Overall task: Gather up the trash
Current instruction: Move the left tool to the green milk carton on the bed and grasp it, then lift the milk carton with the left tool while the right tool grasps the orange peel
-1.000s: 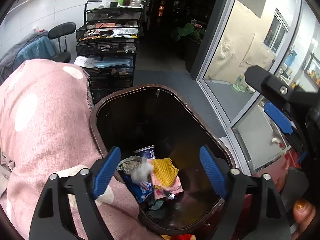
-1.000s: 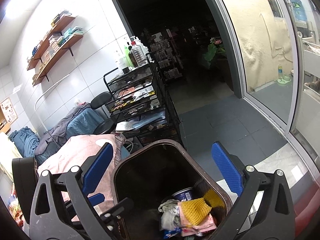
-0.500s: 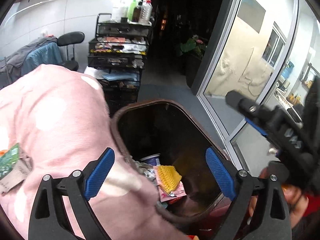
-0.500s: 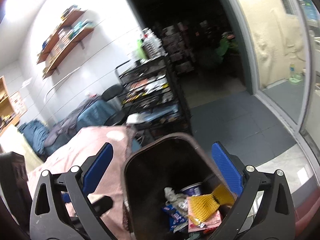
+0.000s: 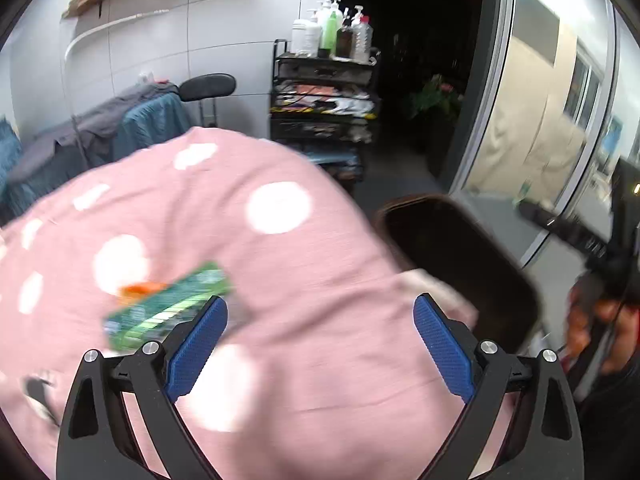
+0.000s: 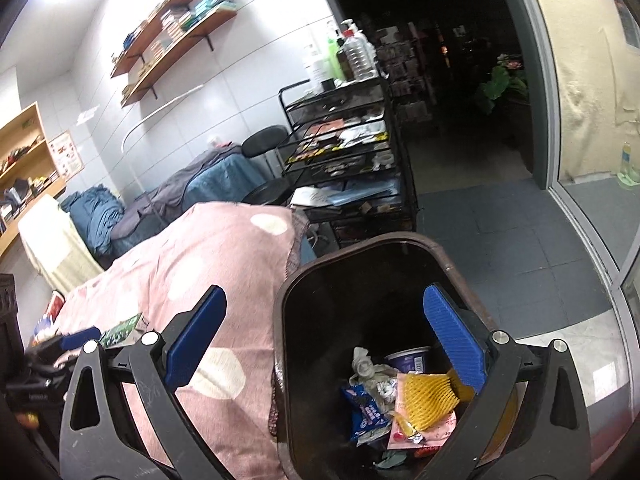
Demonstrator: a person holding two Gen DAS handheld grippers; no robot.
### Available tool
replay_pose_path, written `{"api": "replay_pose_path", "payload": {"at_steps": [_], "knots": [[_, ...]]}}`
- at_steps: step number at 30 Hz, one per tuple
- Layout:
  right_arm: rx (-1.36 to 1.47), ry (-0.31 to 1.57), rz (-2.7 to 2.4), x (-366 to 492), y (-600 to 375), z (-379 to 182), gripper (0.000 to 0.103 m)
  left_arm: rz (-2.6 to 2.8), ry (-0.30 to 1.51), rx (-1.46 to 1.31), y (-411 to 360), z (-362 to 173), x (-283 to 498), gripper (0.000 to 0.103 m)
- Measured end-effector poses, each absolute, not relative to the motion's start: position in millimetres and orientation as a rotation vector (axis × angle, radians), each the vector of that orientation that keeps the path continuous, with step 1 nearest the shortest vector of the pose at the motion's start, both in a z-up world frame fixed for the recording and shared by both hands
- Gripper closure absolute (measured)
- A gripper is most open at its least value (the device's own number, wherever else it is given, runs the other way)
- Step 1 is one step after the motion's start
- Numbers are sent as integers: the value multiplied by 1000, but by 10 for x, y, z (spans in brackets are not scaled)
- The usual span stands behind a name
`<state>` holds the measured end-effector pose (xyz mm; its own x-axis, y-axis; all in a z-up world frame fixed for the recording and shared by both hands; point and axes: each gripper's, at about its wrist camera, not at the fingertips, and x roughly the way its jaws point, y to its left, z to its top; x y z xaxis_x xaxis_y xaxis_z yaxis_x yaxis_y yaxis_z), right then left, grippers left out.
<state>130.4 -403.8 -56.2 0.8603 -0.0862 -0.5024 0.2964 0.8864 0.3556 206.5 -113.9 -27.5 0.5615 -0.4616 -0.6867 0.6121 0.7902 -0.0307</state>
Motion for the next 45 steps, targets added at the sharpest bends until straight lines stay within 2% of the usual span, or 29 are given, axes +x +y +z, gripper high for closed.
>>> {"api": "replay_pose_path", "payload": {"at_steps": [14,20,27,30,32,35,40,45], "knots": [[338,574,-30,1686,-3579,-542,6,-673,896,545,-706,-591,2879,12],[333,610,57,1870,-3385,-528,6,-712,959,671,-784,-816,2989,26],[300,618,127,2077,-3104,-446,6,-719,923,708,-862,-886,2913,32],[266,617,160,2162,-2941,-409,6,-710,900,684,-855,-852,2873,36],[252,616,174,2228,-2851,-396,6,-706,884,643,-831,-808,2842,45],[268,623,185,2333,-2786,-387,6,-692,874,524,-766,-727,2894,52],[327,649,224,2477,-2759,-360,6,-669,864,567,-870,-813,2831,50],[323,647,223,2512,-2672,-354,6,-648,958,606,-979,-964,2964,46]]}}
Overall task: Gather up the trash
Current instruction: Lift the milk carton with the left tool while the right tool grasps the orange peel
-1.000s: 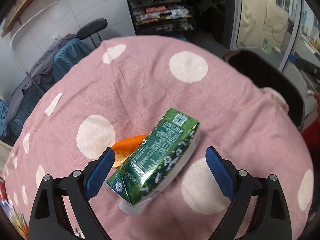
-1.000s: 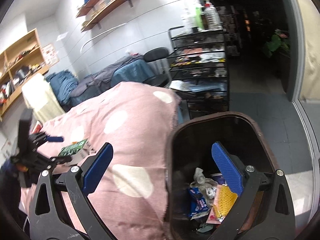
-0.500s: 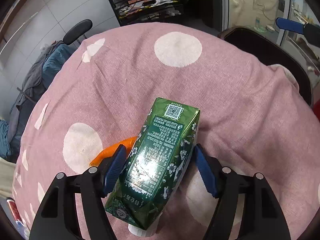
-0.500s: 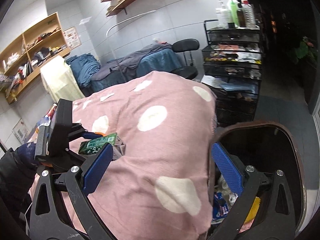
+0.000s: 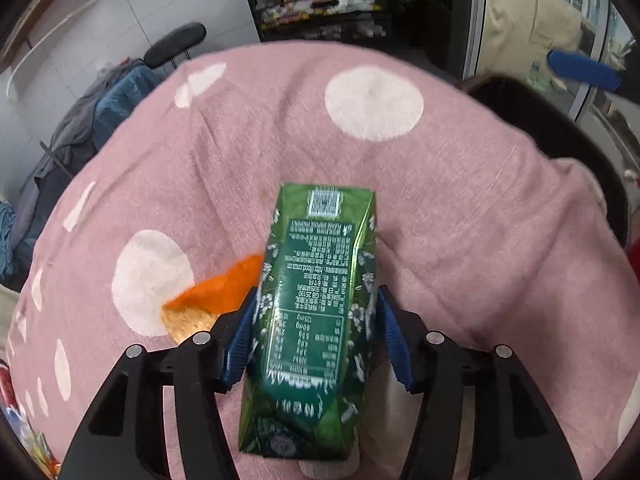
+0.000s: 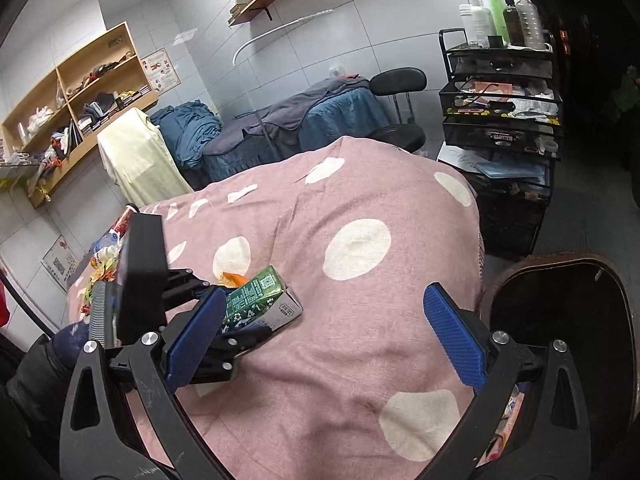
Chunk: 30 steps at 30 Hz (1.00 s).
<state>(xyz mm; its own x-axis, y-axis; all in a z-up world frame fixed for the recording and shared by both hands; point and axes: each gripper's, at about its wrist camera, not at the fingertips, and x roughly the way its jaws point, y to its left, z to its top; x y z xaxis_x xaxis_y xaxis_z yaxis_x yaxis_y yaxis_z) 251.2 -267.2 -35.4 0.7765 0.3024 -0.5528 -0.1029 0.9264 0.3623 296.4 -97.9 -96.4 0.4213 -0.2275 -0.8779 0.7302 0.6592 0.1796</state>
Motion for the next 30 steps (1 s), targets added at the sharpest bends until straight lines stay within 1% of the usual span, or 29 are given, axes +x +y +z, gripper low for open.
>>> {"api": "replay_pose_path", "payload": {"at_steps": [1,4,8,14,19,25,28,29,30], "knots": [[326,648,221,2514,-2666,-358,6,-640,953,616,-1005,-980,2970,46],[329,650,210,2518,-2675,-372,6,-645,936,615,-1014,-956,2939,52],[328,648,207,2541,-2683,-350,6,-636,883,560,-903,-838,2830,53],[297,647,246,2655,-2555,-306,6,-572,742,343,-572,-398,2561,53],[174,680,320,2879,-2180,-286,6,-375,668,218,-160,-207,2391,53],[-44,819,379,3263,-1570,-468,6,-234,649,64,269,-158,2257,53],[-194,901,408,3441,-1269,-628,10,-188,654,52,314,-215,2175,53],[-248,920,415,3487,-1163,-685,16,-182,657,42,326,-233,2148,53],[-292,938,425,3512,-1065,-737,19,-181,662,23,339,-250,2124,53]]}}
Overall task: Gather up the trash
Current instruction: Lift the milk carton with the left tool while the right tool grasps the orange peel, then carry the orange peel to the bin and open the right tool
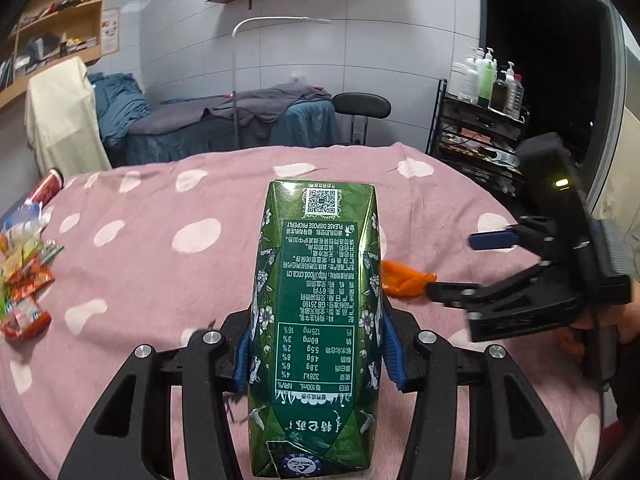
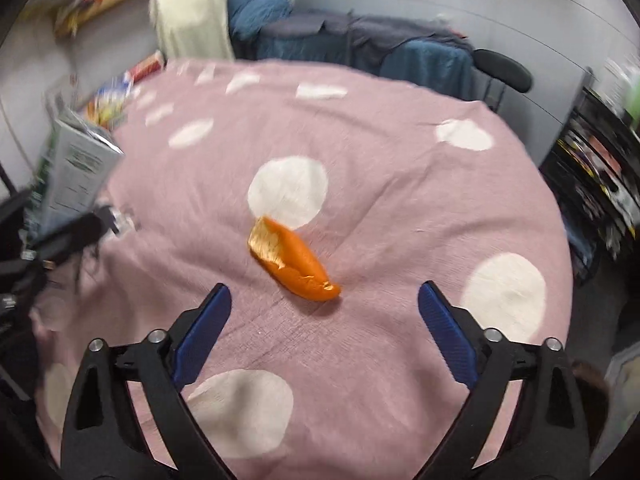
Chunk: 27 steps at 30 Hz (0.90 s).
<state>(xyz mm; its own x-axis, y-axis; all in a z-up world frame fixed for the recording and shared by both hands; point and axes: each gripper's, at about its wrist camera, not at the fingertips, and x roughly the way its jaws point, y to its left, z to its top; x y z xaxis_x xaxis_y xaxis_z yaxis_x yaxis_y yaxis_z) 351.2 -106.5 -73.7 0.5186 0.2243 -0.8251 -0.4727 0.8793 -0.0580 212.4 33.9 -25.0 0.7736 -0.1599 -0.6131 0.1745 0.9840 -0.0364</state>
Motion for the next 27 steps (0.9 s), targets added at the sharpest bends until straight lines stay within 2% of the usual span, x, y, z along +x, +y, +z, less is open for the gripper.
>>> {"api": "replay_pose_path", "payload": {"at_steps": [5,10,11,12,13,17,27], "knots": [[-458,1010,465,3630,-764,-1017,26,-171,677,-21,467,-299,2008,53],[-481,1069,510,3722,-680,-1168,43,-163,672,-39,485,-292,1932,53],[-471,1072,515,3731,-693,-1163,53,-161,670,-43,488,-284,1918,53],[-470,1073,514,3728,-702,-1162,67,-161,668,-47,489,-277,1902,53],[-467,1072,515,3735,-695,-1167,74,-163,666,-49,501,-278,1890,53],[-407,1040,514,3646,-797,-1072,81,-166,656,-63,495,-246,1827,53],[-188,905,488,3281,-1146,-668,82,-185,635,-106,459,-217,1687,53]]}}
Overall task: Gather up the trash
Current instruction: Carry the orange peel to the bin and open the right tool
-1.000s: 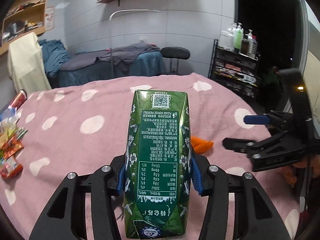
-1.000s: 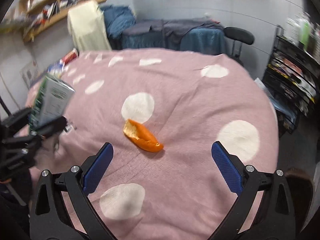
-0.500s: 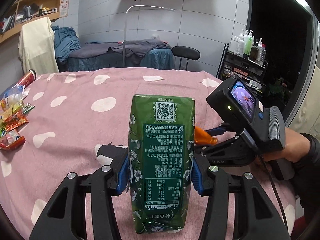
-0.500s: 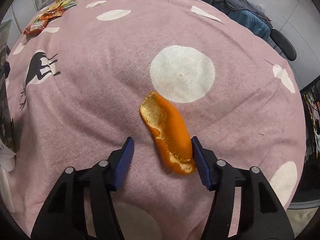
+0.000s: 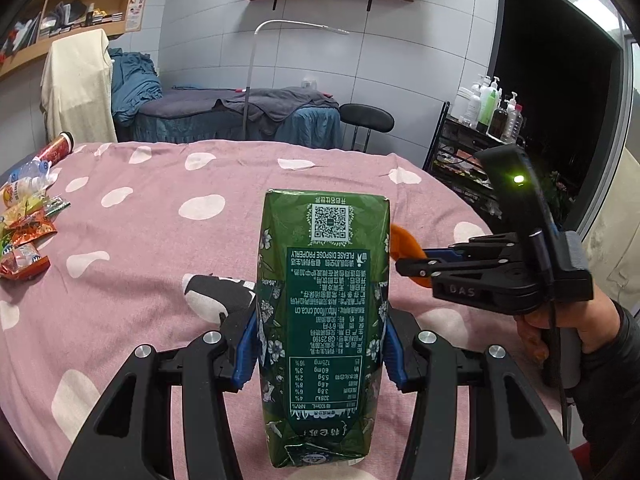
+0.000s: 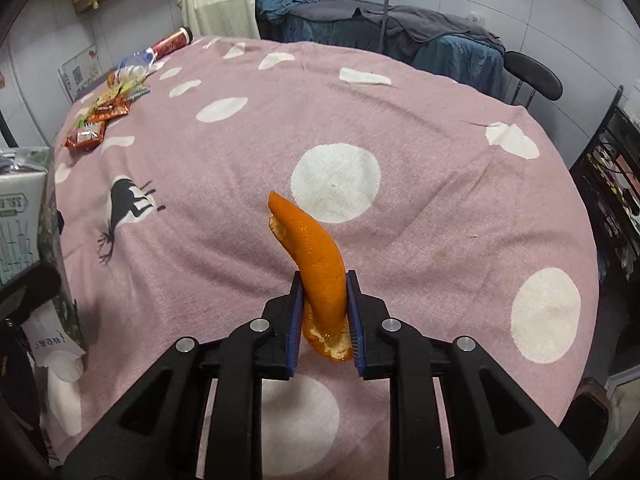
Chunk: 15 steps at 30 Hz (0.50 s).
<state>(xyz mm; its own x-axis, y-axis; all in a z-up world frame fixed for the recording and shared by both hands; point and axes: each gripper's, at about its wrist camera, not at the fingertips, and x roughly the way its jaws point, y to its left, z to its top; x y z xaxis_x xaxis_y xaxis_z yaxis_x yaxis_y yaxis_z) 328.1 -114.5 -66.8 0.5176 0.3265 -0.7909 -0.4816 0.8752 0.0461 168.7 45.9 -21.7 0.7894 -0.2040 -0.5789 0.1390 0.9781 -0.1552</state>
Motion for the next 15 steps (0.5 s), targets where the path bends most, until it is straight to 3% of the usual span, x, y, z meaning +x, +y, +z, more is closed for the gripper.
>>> {"api": "replay_pose_path", "payload": {"at_steps": [15], "knots": [[90,711,435,2523,-1857,-170,82,-275,606,-144,151,-160,1497,53]]}}
